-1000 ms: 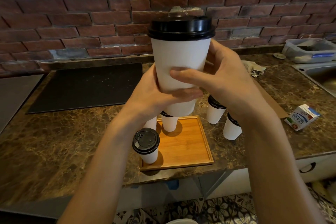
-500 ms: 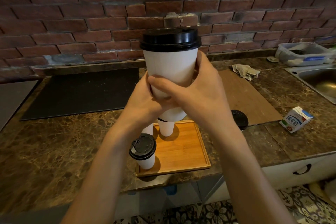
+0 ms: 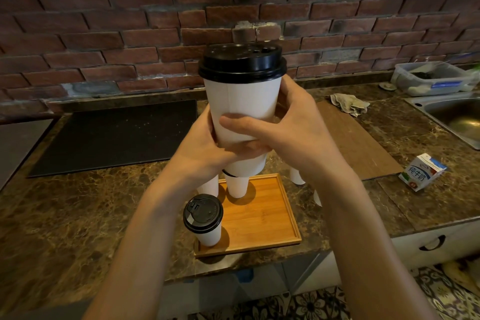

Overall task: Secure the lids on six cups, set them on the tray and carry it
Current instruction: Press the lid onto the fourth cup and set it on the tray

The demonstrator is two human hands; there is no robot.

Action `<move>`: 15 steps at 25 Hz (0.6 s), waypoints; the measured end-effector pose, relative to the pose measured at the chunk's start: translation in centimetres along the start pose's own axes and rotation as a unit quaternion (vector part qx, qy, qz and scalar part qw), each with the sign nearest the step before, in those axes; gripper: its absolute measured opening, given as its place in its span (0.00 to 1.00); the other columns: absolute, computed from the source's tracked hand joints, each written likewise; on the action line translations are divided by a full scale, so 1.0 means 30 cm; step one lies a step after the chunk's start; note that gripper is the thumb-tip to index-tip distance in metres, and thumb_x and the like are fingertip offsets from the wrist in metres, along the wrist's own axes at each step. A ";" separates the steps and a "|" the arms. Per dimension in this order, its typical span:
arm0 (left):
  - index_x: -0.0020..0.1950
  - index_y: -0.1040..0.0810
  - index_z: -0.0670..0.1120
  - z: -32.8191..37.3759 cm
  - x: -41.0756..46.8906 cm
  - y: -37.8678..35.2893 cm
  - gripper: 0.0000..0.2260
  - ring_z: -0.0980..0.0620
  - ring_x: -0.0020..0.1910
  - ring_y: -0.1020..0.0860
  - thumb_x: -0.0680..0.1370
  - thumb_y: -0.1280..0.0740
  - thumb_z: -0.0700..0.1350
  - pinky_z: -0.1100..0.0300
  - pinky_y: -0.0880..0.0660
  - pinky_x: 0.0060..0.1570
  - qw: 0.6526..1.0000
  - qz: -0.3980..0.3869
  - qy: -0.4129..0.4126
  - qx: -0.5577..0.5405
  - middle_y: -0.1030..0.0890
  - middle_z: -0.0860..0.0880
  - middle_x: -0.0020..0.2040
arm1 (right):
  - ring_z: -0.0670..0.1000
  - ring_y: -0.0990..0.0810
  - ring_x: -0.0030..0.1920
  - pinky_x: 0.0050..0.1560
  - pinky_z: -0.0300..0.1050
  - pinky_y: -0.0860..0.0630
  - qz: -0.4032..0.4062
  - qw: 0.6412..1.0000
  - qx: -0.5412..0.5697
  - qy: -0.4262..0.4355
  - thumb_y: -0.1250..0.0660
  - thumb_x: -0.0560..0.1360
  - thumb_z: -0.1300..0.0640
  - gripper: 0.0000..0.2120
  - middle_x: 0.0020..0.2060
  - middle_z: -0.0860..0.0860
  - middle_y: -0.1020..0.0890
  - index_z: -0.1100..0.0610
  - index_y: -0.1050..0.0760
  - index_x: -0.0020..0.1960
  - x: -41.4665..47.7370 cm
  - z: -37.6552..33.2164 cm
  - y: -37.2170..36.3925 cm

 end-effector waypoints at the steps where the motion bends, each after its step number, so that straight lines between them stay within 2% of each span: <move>1: 0.58 0.30 0.56 0.001 0.002 -0.001 0.27 0.66 0.52 0.22 0.62 0.26 0.45 0.74 0.26 0.42 1.000 -0.006 -0.004 -0.002 0.19 0.68 0.48 | 0.37 0.22 0.55 0.50 0.33 0.22 -0.007 1.000 0.008 0.004 0.20 0.65 0.50 0.29 0.53 0.41 0.20 0.45 0.29 0.61 0.001 0.001 0.002; 5: 0.62 0.30 0.52 0.000 0.007 0.000 0.31 0.63 0.52 0.21 0.63 0.22 0.40 0.72 0.25 0.43 0.999 -0.031 -0.009 -0.001 0.19 0.64 0.49 | 0.35 0.22 0.53 0.46 0.28 0.25 -0.034 0.999 0.029 0.010 0.21 0.65 0.53 0.26 0.49 0.39 0.19 0.44 0.29 0.59 0.003 0.005 0.014; 11: 0.59 0.28 0.52 0.003 -0.002 -0.001 0.26 0.62 0.50 0.20 0.64 0.26 0.38 0.72 0.24 0.41 0.999 -0.052 -0.005 -0.001 0.18 0.62 0.48 | 0.39 0.21 0.56 0.50 0.32 0.24 -0.067 0.997 0.036 0.009 0.22 0.66 0.53 0.27 0.52 0.39 0.18 0.46 0.28 0.61 0.001 0.017 0.015; 15: 0.59 0.28 0.52 0.009 0.000 -0.002 0.28 0.61 0.50 0.20 0.63 0.23 0.38 0.71 0.24 0.42 0.999 -0.038 -0.006 -0.006 0.18 0.61 0.48 | 0.39 0.21 0.55 0.49 0.32 0.23 -0.064 0.997 0.031 0.004 0.22 0.66 0.53 0.26 0.52 0.41 0.18 0.46 0.28 0.61 0.002 0.012 0.017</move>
Point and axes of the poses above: each hand's wrist, its own x-axis towards the middle knuckle, its own y-axis out of the back of the hand, z = x × y, the point moved 4 cm from there along x, towards the middle knuckle
